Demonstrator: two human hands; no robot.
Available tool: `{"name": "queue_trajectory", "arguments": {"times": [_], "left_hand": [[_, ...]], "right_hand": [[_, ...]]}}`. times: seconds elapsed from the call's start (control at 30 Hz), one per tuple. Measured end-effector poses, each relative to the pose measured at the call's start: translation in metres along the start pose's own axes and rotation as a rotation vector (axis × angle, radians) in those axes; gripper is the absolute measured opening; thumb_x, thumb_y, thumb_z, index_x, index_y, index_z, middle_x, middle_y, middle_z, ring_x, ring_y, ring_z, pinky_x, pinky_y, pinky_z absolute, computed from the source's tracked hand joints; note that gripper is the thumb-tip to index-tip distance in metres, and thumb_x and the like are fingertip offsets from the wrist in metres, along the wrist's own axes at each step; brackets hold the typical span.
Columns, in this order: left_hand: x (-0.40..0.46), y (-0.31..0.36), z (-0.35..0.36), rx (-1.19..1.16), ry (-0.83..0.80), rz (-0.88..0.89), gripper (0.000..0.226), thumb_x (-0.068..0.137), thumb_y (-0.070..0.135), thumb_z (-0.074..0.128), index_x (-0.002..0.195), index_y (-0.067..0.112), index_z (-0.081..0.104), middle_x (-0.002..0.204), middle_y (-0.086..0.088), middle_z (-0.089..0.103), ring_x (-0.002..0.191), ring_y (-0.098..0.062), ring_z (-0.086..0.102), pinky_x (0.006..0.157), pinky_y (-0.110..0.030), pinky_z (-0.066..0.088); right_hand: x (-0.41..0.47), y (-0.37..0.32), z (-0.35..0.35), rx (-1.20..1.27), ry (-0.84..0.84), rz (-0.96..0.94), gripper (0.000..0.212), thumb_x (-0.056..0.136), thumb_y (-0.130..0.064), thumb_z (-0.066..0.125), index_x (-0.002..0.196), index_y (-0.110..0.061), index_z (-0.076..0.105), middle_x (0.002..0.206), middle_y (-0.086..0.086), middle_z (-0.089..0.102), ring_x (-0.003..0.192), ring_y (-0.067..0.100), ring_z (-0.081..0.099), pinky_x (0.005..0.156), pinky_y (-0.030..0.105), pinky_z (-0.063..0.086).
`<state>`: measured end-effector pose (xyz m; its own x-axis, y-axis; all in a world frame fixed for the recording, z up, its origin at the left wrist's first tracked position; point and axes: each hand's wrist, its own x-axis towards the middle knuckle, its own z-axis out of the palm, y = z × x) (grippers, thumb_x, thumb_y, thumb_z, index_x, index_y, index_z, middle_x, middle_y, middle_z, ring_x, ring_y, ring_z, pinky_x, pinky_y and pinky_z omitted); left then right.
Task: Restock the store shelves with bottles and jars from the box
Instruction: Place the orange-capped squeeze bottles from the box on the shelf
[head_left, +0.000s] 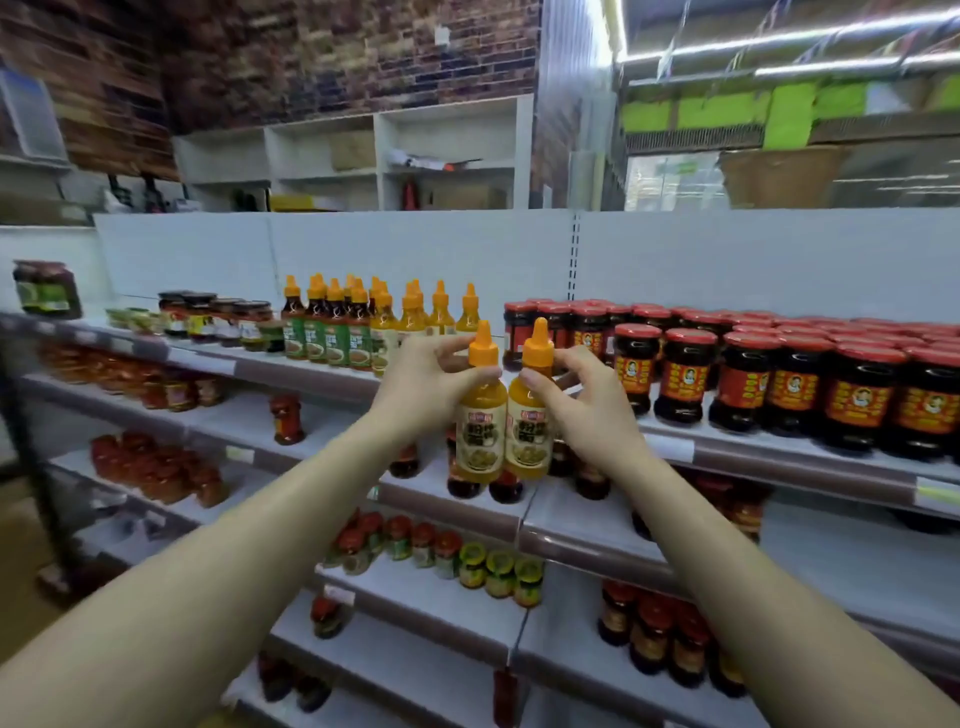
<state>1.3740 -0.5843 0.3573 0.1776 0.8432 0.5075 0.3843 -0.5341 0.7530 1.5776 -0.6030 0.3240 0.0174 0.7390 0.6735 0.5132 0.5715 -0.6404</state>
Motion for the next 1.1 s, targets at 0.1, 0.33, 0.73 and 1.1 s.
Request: {"name": "queue_trajectory", "arguments": {"times": [0.1,0.33,0.73,1.1], "left_hand": [[0.021,-0.012,-0.022,-0.004,-0.075,0.016,0.057,0.091,0.029,0.079,0.143,0.016,0.061,0.124,0.003,0.075,0.111,-0.006,0.071,0.087,-0.027,0.062],[0.070,-0.040,-0.035,-0.043,-0.139,0.016,0.055,0.090,0.030,0.079,0.141,0.019,0.061,0.125,0.007,0.073,0.103,-0.001,0.069,0.091,-0.028,0.059],[0.166,-0.055,-0.004,-0.046,-0.149,-0.035,0.063,0.086,0.033,0.083,0.144,0.021,0.059,0.134,-0.003,0.069,0.120,-0.019,0.066,0.098,-0.036,0.054],[0.229,-0.086,-0.033,0.183,-0.130,0.050,0.049,0.081,0.031,0.088,0.125,0.016,0.074,0.112,0.003,0.076,0.105,-0.013,0.070,0.094,-0.033,0.058]], "right_hand": [[0.019,-0.003,0.021,-0.026,0.029,0.022,0.004,0.100,-0.039,0.067,0.101,-0.041,0.070,0.105,-0.008,0.066,0.096,0.011,0.063,0.078,0.027,0.048],[0.056,0.010,0.044,-0.100,0.041,0.073,0.016,0.101,-0.038,0.066,0.109,-0.027,0.073,0.104,-0.006,0.068,0.089,0.004,0.062,0.075,0.022,0.044],[0.136,0.068,0.038,-0.057,0.079,0.130,0.016,0.098,-0.038,0.070,0.107,-0.027,0.075,0.096,-0.006,0.072,0.084,0.004,0.068,0.076,0.040,0.058],[0.184,0.093,0.085,-0.094,0.069,0.144,0.022,0.098,-0.041,0.069,0.112,-0.024,0.074,0.102,-0.004,0.073,0.091,0.014,0.070,0.081,0.044,0.061]]}}
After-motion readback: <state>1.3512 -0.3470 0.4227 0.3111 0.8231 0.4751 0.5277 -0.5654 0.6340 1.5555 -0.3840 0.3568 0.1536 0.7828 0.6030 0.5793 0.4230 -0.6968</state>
